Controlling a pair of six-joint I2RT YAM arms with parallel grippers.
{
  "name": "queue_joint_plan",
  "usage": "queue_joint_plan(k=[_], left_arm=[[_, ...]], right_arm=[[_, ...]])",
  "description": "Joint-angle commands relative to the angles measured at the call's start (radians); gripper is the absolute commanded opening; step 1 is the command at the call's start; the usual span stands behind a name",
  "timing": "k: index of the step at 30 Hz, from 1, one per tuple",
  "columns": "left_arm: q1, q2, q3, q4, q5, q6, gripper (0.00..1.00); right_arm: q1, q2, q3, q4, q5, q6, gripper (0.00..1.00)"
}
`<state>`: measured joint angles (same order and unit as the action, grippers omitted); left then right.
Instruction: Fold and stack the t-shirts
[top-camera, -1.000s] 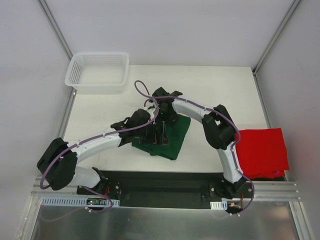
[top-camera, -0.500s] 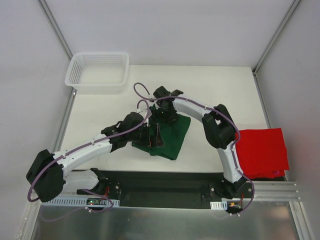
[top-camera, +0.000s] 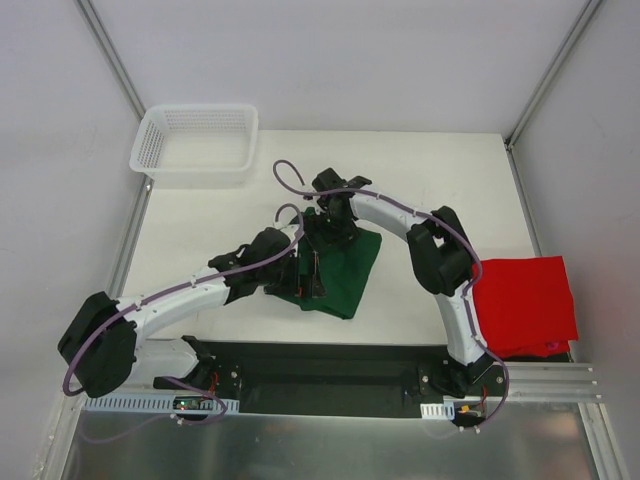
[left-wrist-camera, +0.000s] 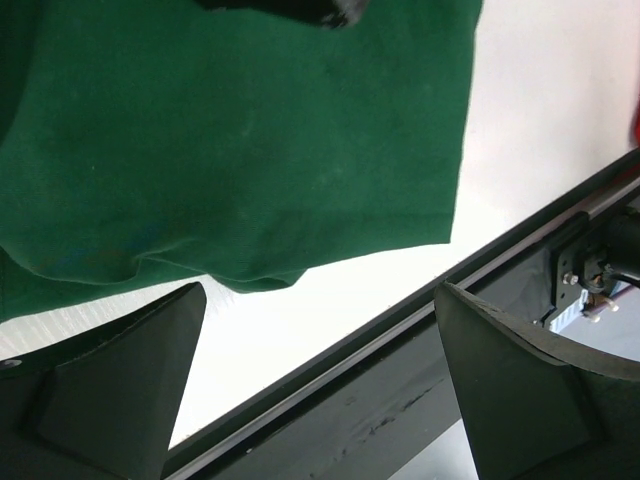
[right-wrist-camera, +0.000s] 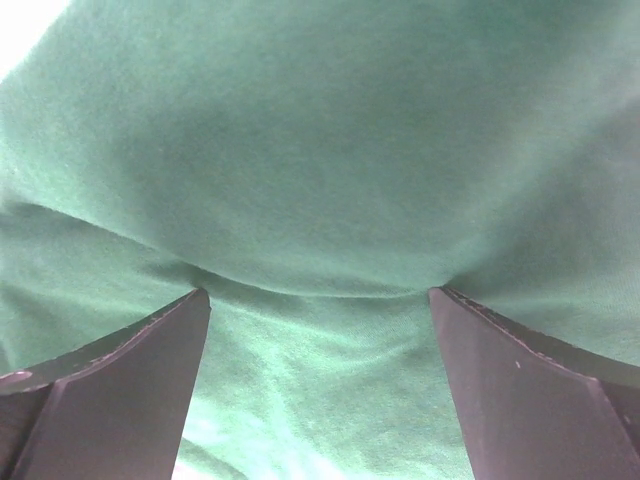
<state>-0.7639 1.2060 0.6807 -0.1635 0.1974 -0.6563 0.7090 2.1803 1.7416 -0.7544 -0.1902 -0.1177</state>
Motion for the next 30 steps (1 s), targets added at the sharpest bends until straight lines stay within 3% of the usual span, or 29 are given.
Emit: queue_joint_plan(k=[1, 7, 14, 30], left_arm=[[0.005, 0.043, 0.032, 0.030, -0.003, 0.029, 0.99], [-0.002, -0.017, 0.082, 0.029, 0.054, 0.018, 0.99], [-0.006, -0.086, 0.097, 0.002, 0.016, 0.038, 0.99], [-0.009, 0.231, 0.089, 0.213, -0.003, 0.144, 0.99]], right_arm=[[-0.040, -0.028, -0.024, 0.050, -0.017, -0.005, 0.96], [-0.066, -0.077, -0.039, 0.049, -0.038, -0.002, 0.96], [-0.072, -0.071, -0.027, 0.041, -0.061, -0.002, 0.96], [-0.069, -0.082, -0.039, 0.049, -0.041, -0.003, 0.96]])
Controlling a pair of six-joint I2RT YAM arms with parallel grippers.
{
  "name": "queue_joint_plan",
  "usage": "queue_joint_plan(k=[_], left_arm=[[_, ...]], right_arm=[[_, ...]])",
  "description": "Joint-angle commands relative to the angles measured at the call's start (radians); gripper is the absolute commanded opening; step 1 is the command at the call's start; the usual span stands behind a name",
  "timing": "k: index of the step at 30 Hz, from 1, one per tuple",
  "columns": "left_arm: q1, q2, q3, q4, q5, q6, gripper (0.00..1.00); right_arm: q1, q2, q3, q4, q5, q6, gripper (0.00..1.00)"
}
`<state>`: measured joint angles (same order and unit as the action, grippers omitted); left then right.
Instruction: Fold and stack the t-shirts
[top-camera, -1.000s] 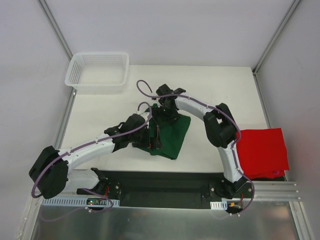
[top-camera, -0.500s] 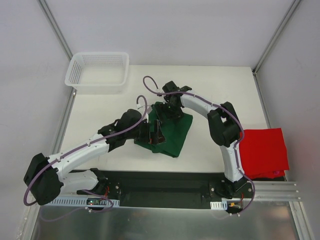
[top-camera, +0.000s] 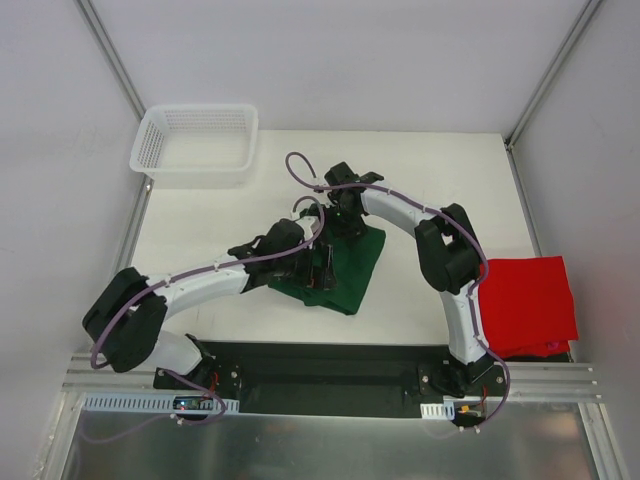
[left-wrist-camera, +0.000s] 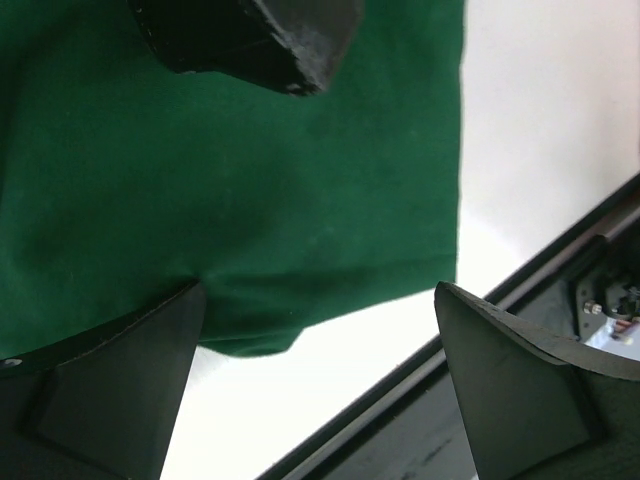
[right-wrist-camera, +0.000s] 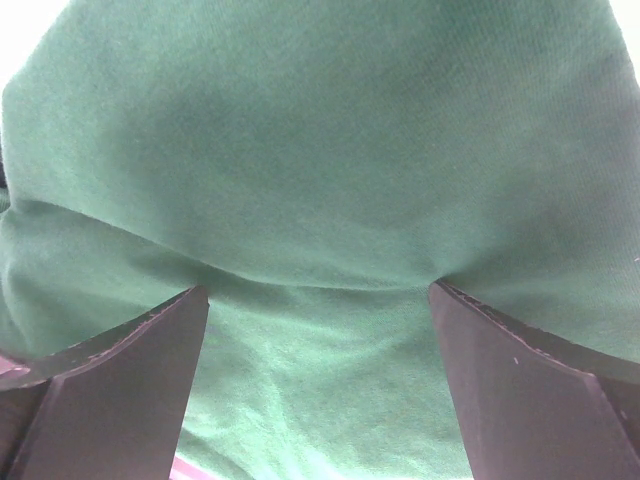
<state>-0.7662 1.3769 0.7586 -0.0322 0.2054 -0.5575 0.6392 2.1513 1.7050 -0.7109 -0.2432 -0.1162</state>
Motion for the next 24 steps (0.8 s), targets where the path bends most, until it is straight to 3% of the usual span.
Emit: queue_joint_plan(k=[1, 16, 24], left_arm=[[-0.007, 0.073, 0.013, 0.080, -0.005, 0.045, 0.99], [-0.019, -0.036, -0.065, 0.000, -0.014, 0.048, 0.99], [-0.021, -0.033, -0.028, -0.116, -0.027, 0.056, 0.99]], right_arm=[[-0.001, -0.053, -0.002, 0.002, 0.013, -0.007, 0.96], [-0.013, -0.137, 0.002, 0.008, 0.082, -0.025, 0.96], [-0.030, -0.010, 0.088, 0.030, 0.090, -0.054, 0.96]])
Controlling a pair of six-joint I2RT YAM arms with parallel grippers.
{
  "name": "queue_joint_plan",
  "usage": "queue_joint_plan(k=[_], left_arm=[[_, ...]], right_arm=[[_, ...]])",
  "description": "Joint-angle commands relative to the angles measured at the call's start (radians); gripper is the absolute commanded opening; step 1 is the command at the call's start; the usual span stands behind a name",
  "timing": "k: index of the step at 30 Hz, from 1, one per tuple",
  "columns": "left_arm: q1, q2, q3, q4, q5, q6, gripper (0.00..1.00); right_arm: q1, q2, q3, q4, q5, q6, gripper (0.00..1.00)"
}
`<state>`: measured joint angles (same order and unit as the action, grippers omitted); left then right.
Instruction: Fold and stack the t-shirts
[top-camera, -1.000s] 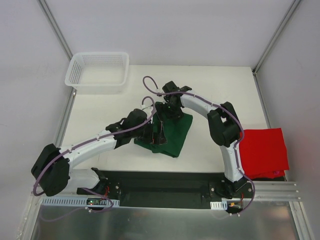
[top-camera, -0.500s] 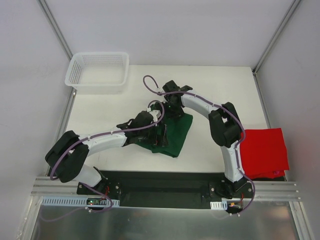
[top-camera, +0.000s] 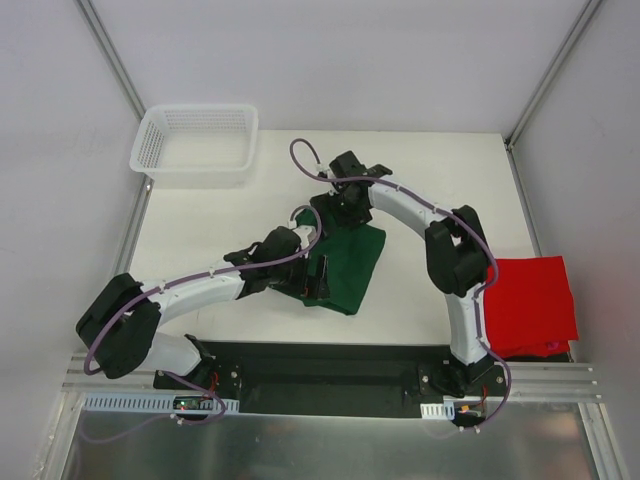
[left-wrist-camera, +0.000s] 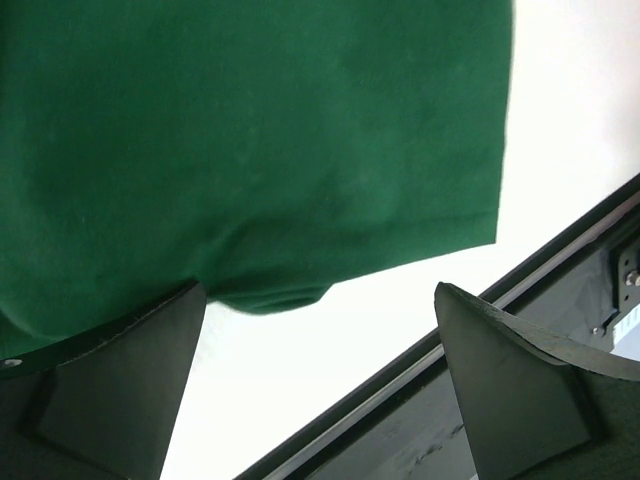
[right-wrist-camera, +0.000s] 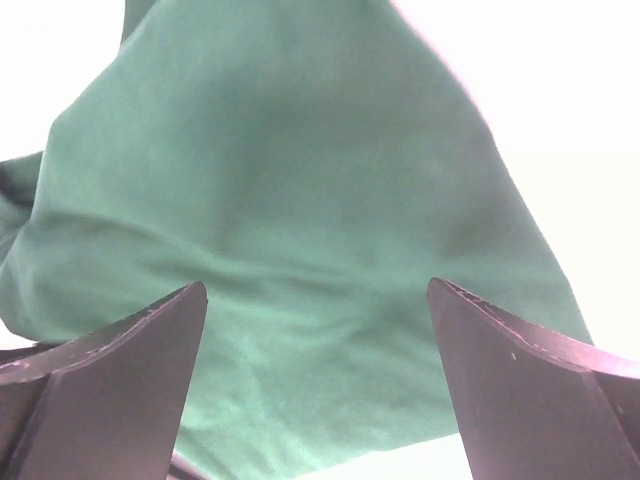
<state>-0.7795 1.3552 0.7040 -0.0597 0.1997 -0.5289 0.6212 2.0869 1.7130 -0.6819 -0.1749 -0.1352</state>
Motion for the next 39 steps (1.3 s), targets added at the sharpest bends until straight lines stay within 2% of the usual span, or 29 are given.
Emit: queue_joint_plan(k=[1, 8, 14, 23, 32, 39], left_arm=[[-0.007, -0.008, 0.028, -0.095, -0.025, 0.030, 0.99], [-0.006, 0.082, 0.092, -0.152, -0.072, 0.064, 0.99], [0.000, 0.174, 0.161, -0.177, -0.086, 0.076, 0.99], [0.009, 0.185, 0.186, -0.219, -0.146, 0.081, 0.99], [0.134, 0.170, 0.175, -0.258, -0.218, 0.040, 0.99], [0.184, 0.251, 0.271, -0.262, -0.220, 0.056, 0.99]], right_arm=[[-0.015, 0.073, 0.118, -0.016, 0.025, -0.040, 0.96], [-0.026, 0.139, 0.140, -0.090, 0.061, -0.060, 0.96], [-0.051, 0.111, 0.079, -0.119, 0.087, -0.060, 0.96], [-0.063, 0.027, -0.055, -0.119, 0.103, 0.037, 0.96], [-0.074, -0.040, -0.188, -0.090, 0.088, 0.124, 0.96], [-0.071, -0.111, -0.282, -0.045, 0.074, 0.183, 0.96]])
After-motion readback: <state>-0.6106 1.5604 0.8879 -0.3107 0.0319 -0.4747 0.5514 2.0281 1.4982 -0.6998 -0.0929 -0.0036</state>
